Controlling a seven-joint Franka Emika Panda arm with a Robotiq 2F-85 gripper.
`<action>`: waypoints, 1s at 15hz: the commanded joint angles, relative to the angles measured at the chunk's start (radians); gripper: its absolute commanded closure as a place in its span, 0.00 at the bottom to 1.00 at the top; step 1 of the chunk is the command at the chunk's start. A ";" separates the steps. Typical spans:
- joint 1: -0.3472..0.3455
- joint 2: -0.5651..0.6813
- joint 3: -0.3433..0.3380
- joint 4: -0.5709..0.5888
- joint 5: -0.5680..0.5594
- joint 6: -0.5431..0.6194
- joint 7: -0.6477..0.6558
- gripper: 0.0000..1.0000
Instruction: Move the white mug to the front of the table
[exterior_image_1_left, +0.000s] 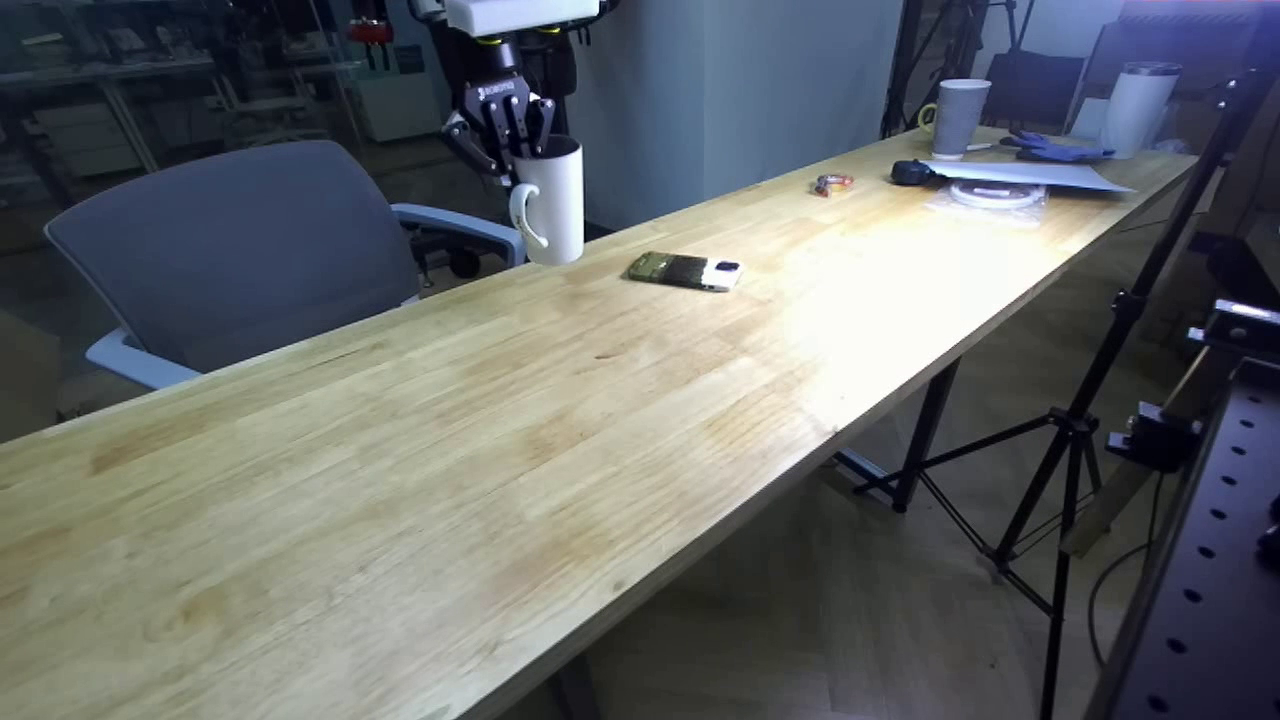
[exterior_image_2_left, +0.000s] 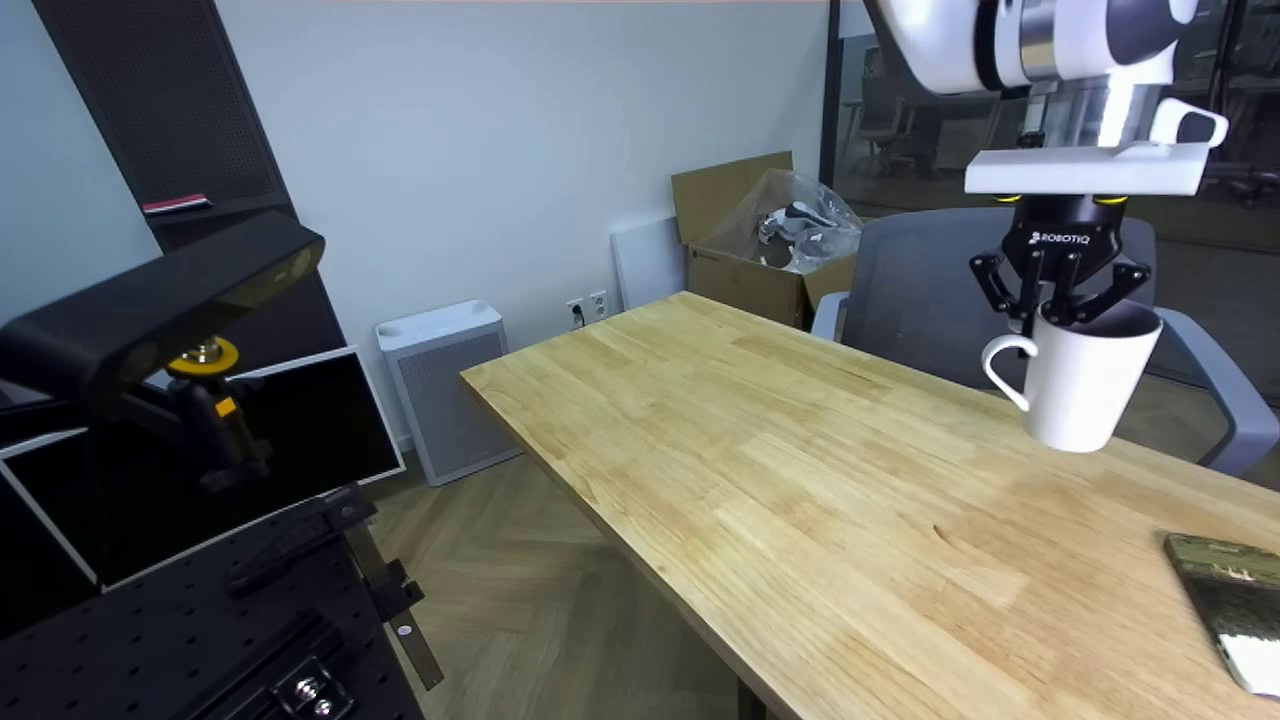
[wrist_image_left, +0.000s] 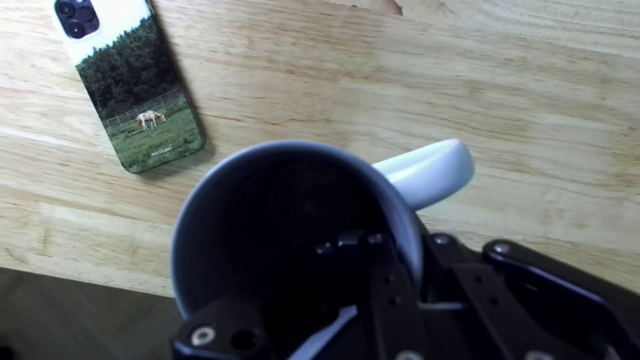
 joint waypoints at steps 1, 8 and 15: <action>0.022 -0.027 -0.010 0.001 -0.010 -0.040 0.049 0.97; 0.047 -0.112 0.003 -0.142 -0.007 -0.023 0.051 0.97; 0.070 -0.240 0.018 -0.376 -0.007 0.011 0.048 0.97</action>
